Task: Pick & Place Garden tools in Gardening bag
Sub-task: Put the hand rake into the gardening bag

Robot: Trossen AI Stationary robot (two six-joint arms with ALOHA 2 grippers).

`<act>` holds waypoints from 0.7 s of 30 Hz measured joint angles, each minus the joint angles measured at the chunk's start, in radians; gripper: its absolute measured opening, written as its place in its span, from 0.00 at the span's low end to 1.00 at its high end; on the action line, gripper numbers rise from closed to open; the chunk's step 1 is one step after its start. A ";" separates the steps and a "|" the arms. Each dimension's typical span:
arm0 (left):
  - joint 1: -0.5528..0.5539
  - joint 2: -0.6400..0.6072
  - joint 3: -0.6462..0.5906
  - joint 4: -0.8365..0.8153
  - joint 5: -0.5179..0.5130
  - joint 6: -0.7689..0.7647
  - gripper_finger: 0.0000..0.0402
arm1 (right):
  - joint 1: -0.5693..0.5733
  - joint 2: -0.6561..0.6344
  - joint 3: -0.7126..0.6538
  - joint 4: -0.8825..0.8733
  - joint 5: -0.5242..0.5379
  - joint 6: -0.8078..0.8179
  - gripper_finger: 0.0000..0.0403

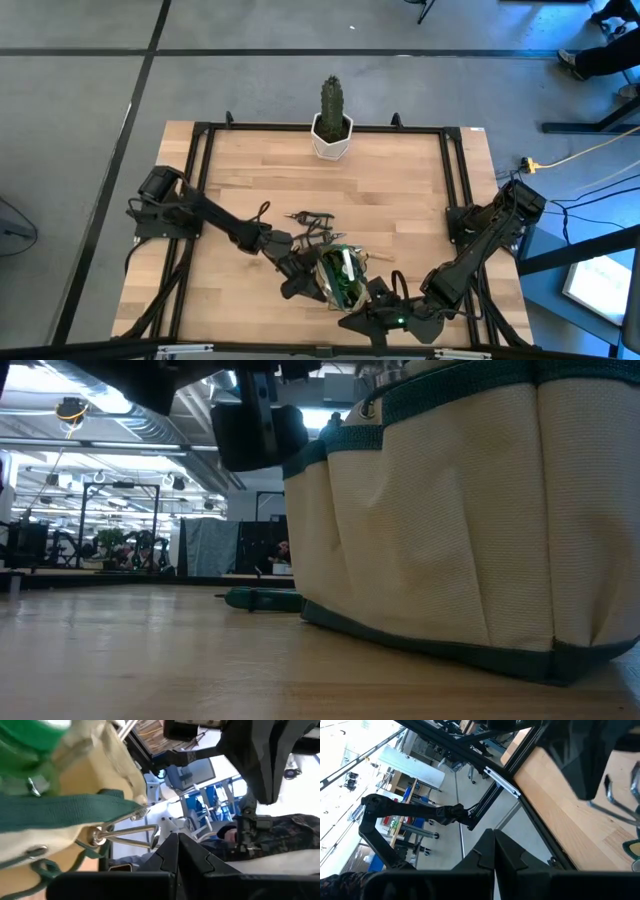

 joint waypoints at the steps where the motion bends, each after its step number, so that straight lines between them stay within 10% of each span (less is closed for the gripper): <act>1: -0.004 0.008 0.000 0.013 -0.003 -0.005 0.00 | 0.000 0.000 0.000 0.000 0.000 0.000 0.00; 21: -0.065 0.039 0.000 0.039 -0.284 -0.187 0.00 | -0.001 0.000 0.000 -0.004 0.053 0.000 0.00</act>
